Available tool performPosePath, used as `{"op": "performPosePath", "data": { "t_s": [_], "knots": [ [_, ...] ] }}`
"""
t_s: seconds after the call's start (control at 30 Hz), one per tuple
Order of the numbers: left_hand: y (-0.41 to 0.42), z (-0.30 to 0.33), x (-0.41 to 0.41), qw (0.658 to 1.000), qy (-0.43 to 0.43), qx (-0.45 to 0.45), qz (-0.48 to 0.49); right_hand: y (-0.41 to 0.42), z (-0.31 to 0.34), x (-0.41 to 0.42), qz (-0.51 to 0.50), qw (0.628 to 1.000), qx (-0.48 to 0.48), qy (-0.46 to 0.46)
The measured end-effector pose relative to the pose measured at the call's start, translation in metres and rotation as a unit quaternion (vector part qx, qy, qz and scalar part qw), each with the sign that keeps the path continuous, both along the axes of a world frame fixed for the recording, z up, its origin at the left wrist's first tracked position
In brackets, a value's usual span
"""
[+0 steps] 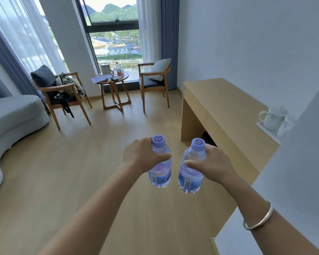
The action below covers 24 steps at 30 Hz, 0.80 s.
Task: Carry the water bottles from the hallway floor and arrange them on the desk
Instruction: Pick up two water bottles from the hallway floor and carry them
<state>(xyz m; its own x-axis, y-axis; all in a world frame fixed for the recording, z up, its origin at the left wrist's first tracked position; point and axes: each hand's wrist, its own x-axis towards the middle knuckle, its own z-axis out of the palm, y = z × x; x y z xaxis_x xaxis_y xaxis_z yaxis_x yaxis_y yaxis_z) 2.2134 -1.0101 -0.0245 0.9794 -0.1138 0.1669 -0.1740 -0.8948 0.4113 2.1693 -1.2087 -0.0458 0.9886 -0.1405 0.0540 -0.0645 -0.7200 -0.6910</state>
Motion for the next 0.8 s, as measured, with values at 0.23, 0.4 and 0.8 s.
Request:
{"op": "performPosePath", "data": {
  "t_s": [0.23, 0.4, 0.8],
  "knots": [
    [-0.017, -0.007, 0.102, 0.999, 0.009, 0.001, -0.045, -0.012, 0.006, 0.083, -0.06, 0.998, 0.002, 0.014],
    [-0.036, -0.023, 0.171, 0.997, 0.025, -0.025, -0.068, -0.028, 0.002, 0.143, -0.061, 0.997, 0.025, 0.041],
    [-0.119, -0.025, 0.379, 0.987, 0.044, 0.018, -0.151, -0.102, -0.014, 0.329, -0.164, 0.985, 0.043, 0.016]
  ]
}}
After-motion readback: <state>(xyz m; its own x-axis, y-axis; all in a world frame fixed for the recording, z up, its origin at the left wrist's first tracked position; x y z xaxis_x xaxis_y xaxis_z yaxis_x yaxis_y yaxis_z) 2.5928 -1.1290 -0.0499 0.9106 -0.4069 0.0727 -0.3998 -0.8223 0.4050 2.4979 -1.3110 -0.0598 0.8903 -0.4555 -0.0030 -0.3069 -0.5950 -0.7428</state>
